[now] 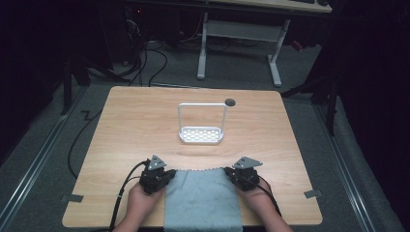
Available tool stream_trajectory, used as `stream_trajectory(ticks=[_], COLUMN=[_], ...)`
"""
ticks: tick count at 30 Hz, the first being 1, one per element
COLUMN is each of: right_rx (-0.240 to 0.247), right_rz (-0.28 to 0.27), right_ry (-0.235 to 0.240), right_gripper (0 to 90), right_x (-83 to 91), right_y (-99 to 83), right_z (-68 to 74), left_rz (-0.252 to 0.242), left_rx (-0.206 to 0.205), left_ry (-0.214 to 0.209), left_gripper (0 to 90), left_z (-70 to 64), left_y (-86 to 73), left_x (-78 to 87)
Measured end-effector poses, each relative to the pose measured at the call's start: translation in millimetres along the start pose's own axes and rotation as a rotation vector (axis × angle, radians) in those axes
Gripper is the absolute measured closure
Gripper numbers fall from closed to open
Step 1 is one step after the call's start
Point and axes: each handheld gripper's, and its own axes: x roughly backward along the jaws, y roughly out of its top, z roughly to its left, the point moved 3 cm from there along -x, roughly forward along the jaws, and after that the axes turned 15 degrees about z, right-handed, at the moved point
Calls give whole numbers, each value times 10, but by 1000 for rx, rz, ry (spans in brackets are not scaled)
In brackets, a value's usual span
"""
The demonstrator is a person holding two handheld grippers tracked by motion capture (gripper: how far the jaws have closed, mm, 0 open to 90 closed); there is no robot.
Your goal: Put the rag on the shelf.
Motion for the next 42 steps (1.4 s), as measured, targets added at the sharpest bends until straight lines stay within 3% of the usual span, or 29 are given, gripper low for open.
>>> stream_trajectory(ticks=[5,13,19,22,26,34,42], right_rx=[-9,-47,-68,-88,-102,-79,-74], right_rz=[-33,-161,-233,-275,-295,-374,-440], right_ry=[10,3,-14,-18,-15,-61,-76], right_gripper=[886,886,886,887,887,888,888], right_x=[44,272,438,529,573,766,944], right_y=[0,41,124,211,276,500,667], right_z=[-8,-31,-93,-198,-249,-286,-311], left_rz=[-65,-205,-252,-264,-292,-378,-438], left_rx=[4,19,6,12,16,7,-19], left_ry=[-16,-33,-15,-18,-18,4,31], left_gripper=[893,894,895,895,895,897,898], left_z=[-10,-23,-32,-4,24,46,76], left_y=[18,88,218,304,394,599,813], left_x=[84,294,412,432,458,639,864])
